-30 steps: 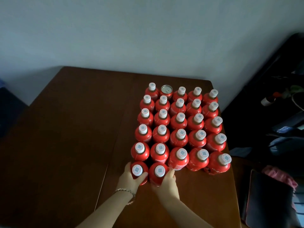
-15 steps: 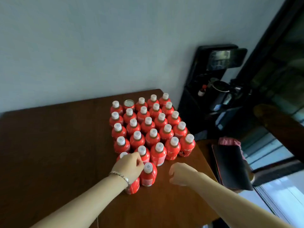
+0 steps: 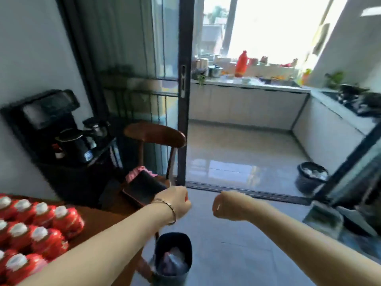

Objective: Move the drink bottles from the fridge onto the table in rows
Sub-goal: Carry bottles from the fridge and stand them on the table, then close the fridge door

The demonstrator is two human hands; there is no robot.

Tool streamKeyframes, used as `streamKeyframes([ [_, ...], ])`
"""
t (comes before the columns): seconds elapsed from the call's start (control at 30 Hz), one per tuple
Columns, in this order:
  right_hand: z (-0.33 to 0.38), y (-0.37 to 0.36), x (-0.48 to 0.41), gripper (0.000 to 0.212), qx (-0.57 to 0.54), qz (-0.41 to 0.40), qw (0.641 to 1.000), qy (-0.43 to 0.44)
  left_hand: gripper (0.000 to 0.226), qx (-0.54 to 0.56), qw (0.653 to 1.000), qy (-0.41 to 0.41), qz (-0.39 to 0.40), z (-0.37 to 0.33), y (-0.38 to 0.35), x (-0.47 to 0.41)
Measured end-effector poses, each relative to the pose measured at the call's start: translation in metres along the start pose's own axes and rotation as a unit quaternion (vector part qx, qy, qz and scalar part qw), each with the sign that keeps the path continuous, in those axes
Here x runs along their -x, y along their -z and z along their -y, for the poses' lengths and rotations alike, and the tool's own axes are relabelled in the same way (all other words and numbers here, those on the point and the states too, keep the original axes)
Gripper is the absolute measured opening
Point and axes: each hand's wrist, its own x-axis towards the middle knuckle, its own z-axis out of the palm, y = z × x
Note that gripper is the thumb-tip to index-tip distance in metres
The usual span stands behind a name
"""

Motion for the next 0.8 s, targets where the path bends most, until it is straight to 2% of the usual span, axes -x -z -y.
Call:
streamKeyframes([
  [0.2, -0.198, 0.032, 0.123, 0.030, -0.017, -0.076, 0.979, -0.187, 0.024, -0.069, 0.976, -0.206, -0.004, -0.241, -0.015, -0.068],
  [0.43, -0.385, 0.067, 0.280, 0.023, -0.046, -0.176, 0.903, -0.389, 0.028, -0.121, 0.913, -0.388, -0.027, -0.519, -0.039, -0.084],
  [0.63, -0.492, 0.094, 0.394, 0.024, -0.049, -0.224, 0.800, -0.555, 0.025, -0.079, 0.870, -0.486, -0.014, -0.702, -0.046, -0.089],
  [0.8, -0.544, 0.098, 0.481, 0.025, -0.007, -0.308, 0.676, -0.669, 0.021, -0.039, 0.814, -0.579, -0.020, -0.823, -0.063, -0.079],
])
